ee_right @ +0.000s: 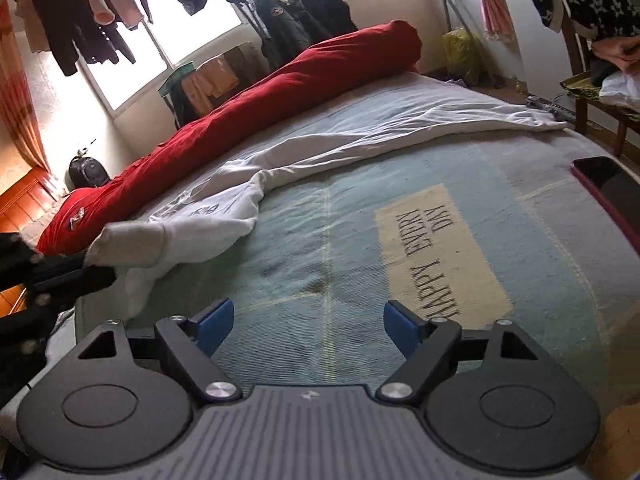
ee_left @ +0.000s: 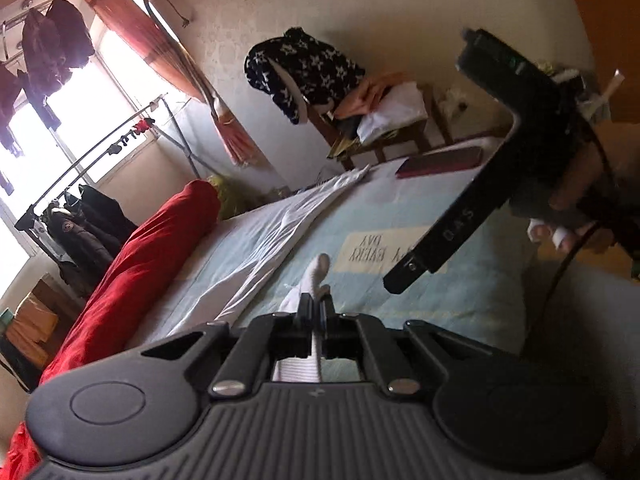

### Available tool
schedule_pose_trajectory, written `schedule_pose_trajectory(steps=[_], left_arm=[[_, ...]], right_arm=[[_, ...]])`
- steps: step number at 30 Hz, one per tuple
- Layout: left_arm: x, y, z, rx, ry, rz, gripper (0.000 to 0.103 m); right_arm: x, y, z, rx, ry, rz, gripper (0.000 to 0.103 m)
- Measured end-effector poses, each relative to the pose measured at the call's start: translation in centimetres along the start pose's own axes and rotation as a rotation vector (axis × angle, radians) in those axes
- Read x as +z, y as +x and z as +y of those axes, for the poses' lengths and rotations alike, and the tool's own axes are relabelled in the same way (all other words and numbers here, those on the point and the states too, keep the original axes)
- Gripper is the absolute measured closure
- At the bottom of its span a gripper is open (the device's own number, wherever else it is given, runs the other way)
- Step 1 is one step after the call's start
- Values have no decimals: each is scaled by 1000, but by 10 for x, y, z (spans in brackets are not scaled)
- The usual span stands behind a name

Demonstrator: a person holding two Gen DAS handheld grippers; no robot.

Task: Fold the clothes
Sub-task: 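Grasp the sweatshirt hem with the left gripper and lift it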

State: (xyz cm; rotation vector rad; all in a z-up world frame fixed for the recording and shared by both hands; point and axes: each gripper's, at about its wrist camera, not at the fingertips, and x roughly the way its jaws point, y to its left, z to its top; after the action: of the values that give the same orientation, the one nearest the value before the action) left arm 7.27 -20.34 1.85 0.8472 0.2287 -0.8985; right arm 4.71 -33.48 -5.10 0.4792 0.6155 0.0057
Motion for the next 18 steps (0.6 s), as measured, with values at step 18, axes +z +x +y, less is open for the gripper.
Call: schedule_pose_trajectory(steps=[18], left_arm=[[-33, -20, -33, -179, 1, 38, 90]], right_arm=[[2, -5, -4, -27, 6, 5, 17]])
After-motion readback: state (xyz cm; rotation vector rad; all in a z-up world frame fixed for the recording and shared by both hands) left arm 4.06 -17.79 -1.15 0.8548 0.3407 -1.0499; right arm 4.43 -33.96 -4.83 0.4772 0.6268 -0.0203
